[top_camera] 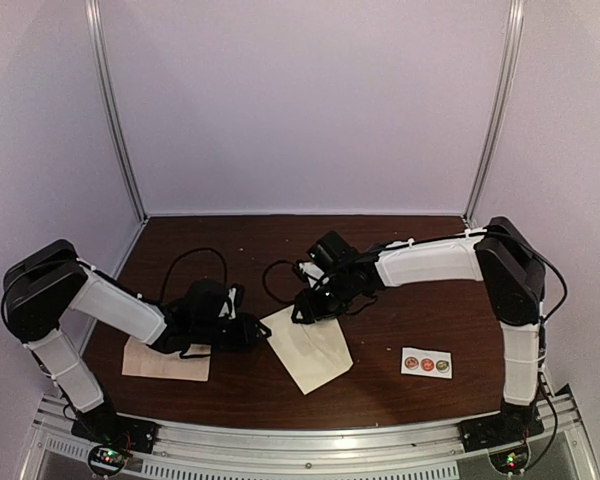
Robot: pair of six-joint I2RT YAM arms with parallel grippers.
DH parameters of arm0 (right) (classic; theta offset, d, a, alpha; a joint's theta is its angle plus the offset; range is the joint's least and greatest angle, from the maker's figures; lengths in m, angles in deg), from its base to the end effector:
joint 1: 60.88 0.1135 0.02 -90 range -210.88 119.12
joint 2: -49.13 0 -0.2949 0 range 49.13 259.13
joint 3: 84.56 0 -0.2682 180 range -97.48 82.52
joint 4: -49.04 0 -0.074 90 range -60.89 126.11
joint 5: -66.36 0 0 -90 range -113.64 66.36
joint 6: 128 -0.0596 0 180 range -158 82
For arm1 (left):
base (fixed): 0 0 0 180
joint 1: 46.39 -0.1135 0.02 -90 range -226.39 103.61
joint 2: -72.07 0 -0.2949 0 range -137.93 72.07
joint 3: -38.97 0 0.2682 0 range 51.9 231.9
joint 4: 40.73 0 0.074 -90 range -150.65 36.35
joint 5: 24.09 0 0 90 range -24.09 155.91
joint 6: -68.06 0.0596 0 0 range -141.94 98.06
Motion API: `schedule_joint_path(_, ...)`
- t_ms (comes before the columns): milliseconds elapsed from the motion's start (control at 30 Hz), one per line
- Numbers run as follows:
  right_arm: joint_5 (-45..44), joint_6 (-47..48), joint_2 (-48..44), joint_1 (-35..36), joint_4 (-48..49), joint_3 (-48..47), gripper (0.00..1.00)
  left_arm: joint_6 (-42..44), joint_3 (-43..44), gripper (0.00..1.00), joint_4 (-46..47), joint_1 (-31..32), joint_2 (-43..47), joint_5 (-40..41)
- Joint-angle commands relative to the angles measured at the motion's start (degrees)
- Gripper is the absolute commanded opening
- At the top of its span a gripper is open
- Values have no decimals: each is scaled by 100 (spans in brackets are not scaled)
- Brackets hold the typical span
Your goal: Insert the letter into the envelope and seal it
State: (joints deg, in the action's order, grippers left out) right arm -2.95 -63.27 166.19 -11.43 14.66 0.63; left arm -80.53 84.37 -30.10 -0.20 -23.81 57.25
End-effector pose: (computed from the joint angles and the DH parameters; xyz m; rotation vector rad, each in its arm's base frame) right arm 0.2920 0.3737 0.1662 -0.7240 2.6608 0.9003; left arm 0.2171 -0.2392 0.1148 -0.1834 2.5145 -1.0504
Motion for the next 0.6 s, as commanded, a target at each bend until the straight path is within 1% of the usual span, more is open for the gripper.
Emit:
schedule_joint_path(0,40,-12,150,0,112,-261,48,130,58,42,168,-66,-177,-48)
schedule_joint_path(567,283,-131,582,-2,150,-428,46,118,93,42,314,-69,-431,-177)
